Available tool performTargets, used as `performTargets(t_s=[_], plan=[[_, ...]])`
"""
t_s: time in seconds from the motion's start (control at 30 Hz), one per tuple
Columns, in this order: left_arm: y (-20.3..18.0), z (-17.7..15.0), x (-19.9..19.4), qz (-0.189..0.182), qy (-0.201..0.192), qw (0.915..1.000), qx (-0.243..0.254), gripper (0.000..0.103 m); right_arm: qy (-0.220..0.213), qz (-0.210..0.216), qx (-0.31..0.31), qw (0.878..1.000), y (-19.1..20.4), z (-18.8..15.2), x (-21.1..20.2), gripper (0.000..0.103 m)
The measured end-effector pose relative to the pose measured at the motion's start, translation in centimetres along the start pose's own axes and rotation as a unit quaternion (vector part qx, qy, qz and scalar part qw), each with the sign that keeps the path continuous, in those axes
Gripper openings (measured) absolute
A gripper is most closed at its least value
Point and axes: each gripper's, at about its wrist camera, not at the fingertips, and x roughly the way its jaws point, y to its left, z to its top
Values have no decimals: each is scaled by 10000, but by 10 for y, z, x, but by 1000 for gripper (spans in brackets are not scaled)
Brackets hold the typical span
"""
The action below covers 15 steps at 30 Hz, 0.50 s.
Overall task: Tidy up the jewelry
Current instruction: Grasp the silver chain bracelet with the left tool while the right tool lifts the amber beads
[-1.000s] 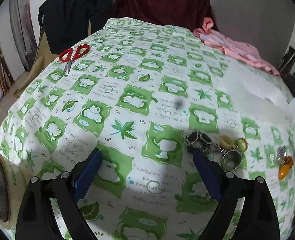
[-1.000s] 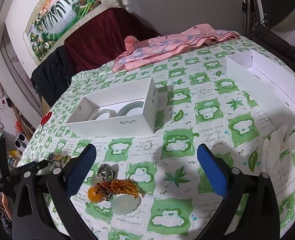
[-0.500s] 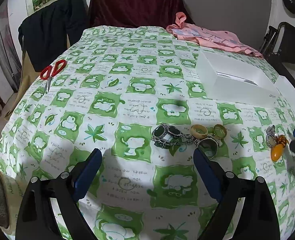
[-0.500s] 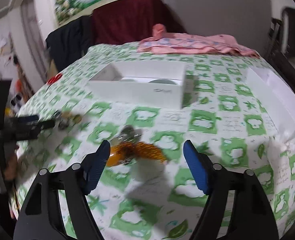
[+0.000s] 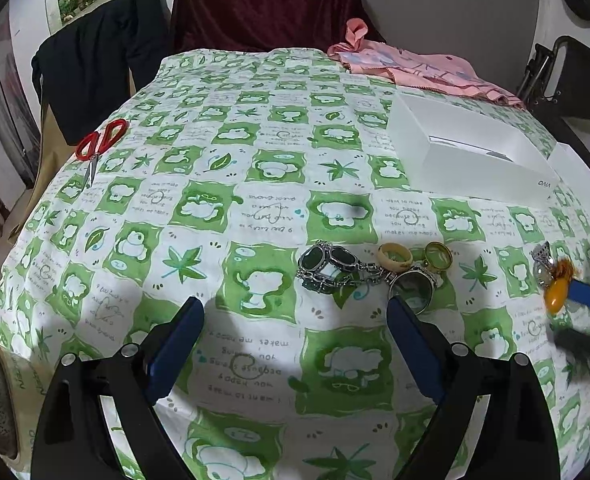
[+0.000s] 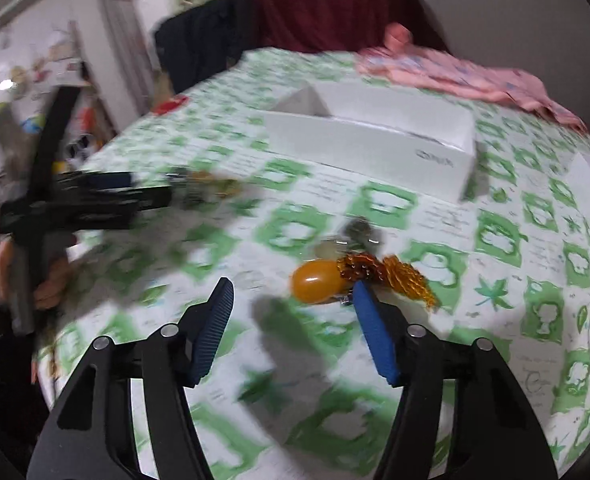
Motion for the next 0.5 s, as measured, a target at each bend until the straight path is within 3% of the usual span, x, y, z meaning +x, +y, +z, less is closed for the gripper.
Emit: performTargets(t_s=[0.03,0.17,0.27,0.4,0.47,0.5], plan=[[0,0,0,-9,-2,10000,-4,91,-42,-144,291,9995,-13,2,0,48],[1,0,0,-22,4,10000,-10,91,-287,-271,887,9953,-43,0,-11,47],[0,0,0,-22,-9,10000,10,91,-317,-120,799,9962,-40,-1,-14,48],[-3,-1,0,-14,-51,9999,102,91,-169,-259,492,9983,-28,3,-5,47],[-6,-1,-1,-1,-76,9999,148,91,-153,-288,680,9972,-34,3,-4,38],[-6,-2,-2,0,-90,9998,164,91,-176,-250,795,9964,-39,2,-5,24]])
